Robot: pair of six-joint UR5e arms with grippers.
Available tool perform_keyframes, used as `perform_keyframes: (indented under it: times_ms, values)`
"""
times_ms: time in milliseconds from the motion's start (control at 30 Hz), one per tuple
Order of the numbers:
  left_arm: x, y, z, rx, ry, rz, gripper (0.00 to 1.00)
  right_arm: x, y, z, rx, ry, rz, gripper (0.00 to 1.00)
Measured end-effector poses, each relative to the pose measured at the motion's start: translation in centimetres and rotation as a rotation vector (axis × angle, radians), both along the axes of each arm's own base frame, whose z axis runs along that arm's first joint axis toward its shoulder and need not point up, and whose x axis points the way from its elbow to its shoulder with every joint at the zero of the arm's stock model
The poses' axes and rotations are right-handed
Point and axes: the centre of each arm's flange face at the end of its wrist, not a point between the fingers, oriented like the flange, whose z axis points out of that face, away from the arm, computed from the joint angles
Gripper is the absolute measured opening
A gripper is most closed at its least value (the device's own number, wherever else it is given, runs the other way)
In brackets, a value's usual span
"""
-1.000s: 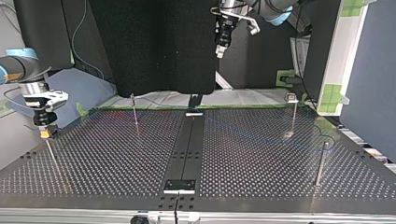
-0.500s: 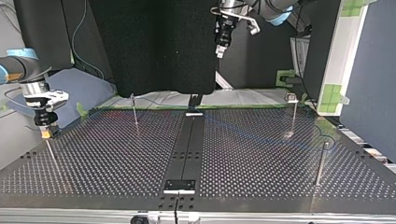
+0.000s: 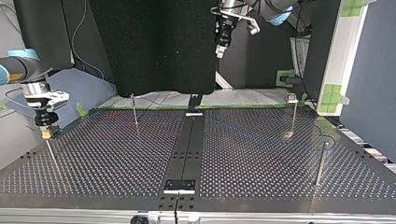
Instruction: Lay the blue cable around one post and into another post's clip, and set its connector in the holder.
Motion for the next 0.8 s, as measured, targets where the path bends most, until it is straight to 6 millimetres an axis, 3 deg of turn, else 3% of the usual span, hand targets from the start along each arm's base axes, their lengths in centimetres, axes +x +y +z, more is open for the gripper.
perform_keyframes:
  times_ms: [800]
  values:
    - [-0.16, -0.12, -0.01, 0.002, 0.001, -0.005, 0.98, 0.38, -0.09, -0.05, 0.001, -0.012, 0.005, 0.14]
